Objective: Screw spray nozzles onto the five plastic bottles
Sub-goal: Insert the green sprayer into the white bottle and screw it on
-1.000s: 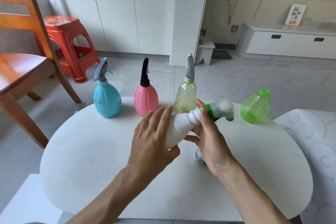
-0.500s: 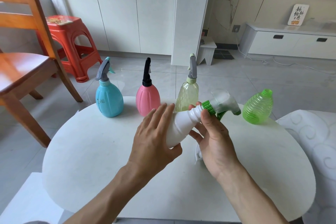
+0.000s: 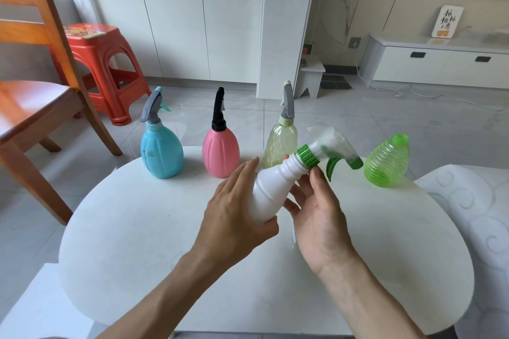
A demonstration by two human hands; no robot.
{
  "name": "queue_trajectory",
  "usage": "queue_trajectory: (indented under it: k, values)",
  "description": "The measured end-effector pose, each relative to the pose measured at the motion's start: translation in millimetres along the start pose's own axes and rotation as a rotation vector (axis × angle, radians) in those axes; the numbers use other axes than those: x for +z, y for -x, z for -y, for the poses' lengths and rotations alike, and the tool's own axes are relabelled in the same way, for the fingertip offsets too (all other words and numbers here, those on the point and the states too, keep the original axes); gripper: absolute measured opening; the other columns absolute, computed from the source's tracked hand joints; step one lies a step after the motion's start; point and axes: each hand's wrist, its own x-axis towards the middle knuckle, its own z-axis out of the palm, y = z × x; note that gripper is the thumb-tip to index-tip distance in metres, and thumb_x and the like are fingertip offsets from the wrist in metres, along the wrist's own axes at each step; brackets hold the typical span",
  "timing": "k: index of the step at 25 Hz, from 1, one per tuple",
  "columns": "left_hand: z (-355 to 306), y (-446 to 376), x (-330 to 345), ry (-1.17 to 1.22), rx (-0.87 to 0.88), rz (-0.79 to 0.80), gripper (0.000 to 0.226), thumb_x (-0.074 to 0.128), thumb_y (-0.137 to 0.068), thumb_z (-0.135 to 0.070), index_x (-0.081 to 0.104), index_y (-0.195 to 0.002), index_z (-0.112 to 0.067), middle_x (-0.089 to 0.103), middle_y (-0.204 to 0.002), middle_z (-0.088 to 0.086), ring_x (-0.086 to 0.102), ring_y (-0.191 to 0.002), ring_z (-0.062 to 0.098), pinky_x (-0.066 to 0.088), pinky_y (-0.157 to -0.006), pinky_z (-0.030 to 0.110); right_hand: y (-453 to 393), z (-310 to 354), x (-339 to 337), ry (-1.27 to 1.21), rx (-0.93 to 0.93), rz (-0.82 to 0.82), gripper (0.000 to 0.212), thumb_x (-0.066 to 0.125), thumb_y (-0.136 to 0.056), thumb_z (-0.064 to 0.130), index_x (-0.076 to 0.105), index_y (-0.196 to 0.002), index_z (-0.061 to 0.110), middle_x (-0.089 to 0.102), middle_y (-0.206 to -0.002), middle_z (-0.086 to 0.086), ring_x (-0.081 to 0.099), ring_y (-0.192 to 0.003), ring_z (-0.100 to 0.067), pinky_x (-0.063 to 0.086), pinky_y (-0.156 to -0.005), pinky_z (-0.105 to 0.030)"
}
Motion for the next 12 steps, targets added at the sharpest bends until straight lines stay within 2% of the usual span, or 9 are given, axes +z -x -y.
queue_trajectory:
  k: [4,8,12]
  values:
    - [1,0,-3,0.043,0.012,0.015,0.097,0.080,-0.056,-0.034,0.040,-0.144,-0.026,0.054,-0.136,-0.011,0.052,-0.109,0.007,0.040,-0.081,0.021,-4,3,-4,-0.075,0.021,0.061,0.027,0.059,-0.089,0.044,0.069,-0.113,0.035,0.069,-0.125,0.004,0.064,-0.115,-0.013,0.043,-0.094,-0.038]
    - [2,1,-4,0.032,0.005,0.040,0.099,0.082,-0.057,-0.031,0.040,-0.146,-0.024,0.053,-0.138,-0.009,0.054,-0.112,0.014,0.042,-0.082,0.024,-10,6,-10,-0.124,0.014,0.116,0.029,0.055,-0.093,0.036,0.068,-0.119,0.034,0.065,-0.135,0.002,0.060,-0.123,-0.015,0.045,-0.095,-0.037]
    - [-1,1,-7,0.060,0.010,0.055,0.099,0.082,-0.057,-0.031,0.039,-0.146,-0.025,0.053,-0.136,-0.011,0.052,-0.109,0.007,0.041,-0.081,0.020,-13,11,-15,-0.104,-0.011,0.170,0.027,0.057,-0.095,0.027,0.070,-0.119,0.030,0.065,-0.136,0.000,0.060,-0.125,-0.017,0.050,-0.094,-0.033]
